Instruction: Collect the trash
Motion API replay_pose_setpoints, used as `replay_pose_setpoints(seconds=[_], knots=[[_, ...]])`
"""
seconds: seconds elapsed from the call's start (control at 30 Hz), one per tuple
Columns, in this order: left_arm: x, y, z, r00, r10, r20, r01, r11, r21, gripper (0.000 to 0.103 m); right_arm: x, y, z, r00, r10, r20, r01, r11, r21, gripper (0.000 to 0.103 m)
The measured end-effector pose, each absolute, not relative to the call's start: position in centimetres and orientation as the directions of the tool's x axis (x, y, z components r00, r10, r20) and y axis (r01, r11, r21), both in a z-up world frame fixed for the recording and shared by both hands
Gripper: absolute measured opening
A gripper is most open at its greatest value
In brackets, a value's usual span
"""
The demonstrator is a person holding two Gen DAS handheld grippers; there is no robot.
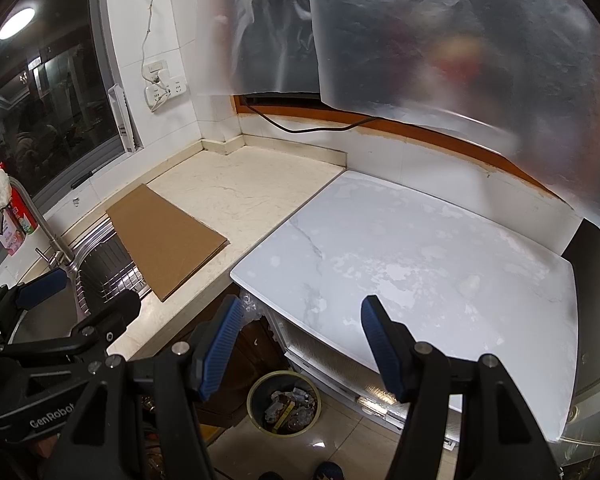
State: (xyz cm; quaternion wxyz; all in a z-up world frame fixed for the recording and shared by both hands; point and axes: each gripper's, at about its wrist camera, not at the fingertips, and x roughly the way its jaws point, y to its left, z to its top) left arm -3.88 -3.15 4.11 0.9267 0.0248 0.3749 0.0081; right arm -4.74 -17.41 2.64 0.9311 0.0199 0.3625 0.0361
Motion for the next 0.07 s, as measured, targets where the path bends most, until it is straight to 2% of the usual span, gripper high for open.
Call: replay_pose_setpoints(seconds=[0.07], knots=[[-3.78, -3.08, 4.15, 0.719, 0.031, -0.695, 0.007, 0.999, 0.052, 0.095, -4.54, -17.46, 2.61, 0.733, 0.084, -0.675, -0.054, 0.996, 0.066, 0.063]])
